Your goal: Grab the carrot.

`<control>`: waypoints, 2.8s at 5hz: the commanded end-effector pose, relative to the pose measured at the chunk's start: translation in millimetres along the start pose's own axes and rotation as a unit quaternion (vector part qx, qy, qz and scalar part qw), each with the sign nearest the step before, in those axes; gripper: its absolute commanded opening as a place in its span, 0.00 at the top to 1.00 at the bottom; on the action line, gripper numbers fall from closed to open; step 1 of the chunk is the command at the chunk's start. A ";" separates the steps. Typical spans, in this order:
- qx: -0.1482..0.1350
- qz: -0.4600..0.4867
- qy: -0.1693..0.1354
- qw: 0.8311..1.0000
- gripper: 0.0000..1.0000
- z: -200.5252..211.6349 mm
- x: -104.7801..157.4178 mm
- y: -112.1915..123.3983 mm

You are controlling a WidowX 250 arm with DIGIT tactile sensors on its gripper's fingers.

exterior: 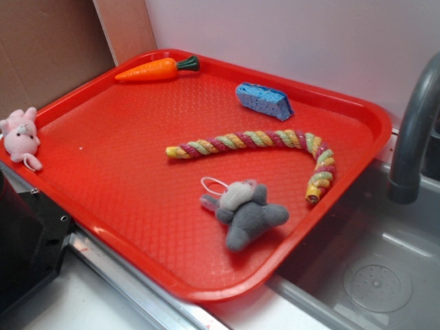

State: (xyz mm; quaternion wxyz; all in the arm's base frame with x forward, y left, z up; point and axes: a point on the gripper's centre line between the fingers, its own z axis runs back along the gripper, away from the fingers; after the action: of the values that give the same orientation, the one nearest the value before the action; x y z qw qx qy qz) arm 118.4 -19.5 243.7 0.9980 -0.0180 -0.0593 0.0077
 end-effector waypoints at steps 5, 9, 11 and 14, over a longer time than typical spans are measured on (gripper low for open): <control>0.047 -0.206 -0.012 0.977 0.00 -126.6 125.8 112.2; 0.060 -0.311 -0.026 0.948 0.00 -184.8 153.5 155.2; 0.060 -0.311 -0.026 0.948 0.00 -184.8 153.5 155.2; 0.073 -0.320 -0.005 0.945 0.00 -221.7 167.9 166.9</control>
State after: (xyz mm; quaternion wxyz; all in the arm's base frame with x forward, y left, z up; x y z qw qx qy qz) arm 292.5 147.0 21.0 0.9501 0.0532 -0.0446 -0.3040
